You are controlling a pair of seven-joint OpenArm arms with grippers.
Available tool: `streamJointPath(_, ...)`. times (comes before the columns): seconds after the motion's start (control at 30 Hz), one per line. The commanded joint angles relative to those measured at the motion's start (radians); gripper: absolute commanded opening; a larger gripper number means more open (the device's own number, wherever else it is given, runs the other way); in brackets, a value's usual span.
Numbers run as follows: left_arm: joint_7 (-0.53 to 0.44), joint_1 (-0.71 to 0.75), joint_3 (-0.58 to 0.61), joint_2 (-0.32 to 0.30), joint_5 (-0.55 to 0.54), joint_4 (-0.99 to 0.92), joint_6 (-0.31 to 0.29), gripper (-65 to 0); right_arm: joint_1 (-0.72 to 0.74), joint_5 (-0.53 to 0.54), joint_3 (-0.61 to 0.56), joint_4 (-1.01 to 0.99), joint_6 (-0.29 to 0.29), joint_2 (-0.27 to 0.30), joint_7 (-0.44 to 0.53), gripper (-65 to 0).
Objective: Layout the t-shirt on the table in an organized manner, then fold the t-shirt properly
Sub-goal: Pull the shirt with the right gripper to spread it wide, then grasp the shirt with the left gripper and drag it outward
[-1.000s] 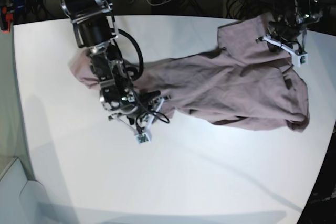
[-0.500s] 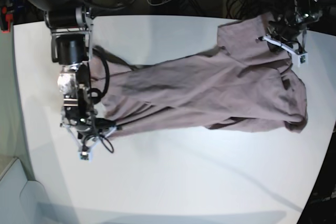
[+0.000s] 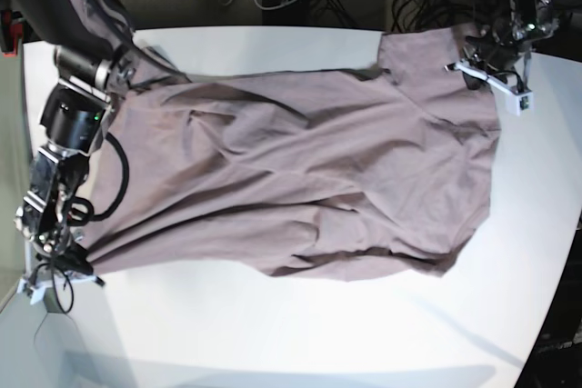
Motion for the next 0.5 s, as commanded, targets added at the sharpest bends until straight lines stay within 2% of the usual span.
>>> streamJointPath(0.0,0.055,0.015,0.002,-0.009,0.016,-0.004,0.017,-64.8,0.036,-0.001,0.016,0.017,-0.001,0.026,0.026,-65.0)
streamJointPath(0.03,0.055,0.015,0.002,-0.01,0.017,-0.004,0.017,-64.8,0.045,-0.001,0.028,0.017,-0.007,0.028,0.028,-65.0)
streamJointPath(0.13,0.056,0.015,-0.014,-0.01,0.017,-0.004,0.017,-64.8,0.055,0.006,0.081,0.014,-0.109,0.049,0.037,-65.0)
streamJointPath(0.2,0.061,0.015,-0.047,-0.006,0.017,-0.004,0.017,-64.8,0.058,0.006,0.087,0.011,-0.155,0.055,0.037,-65.0)
streamJointPath(0.47,0.063,0.015,-0.083,-0.012,0.016,0.004,0.017,-64.8,0.053,-0.001,0.087,0.009,-0.17,0.055,0.026,-65.0)
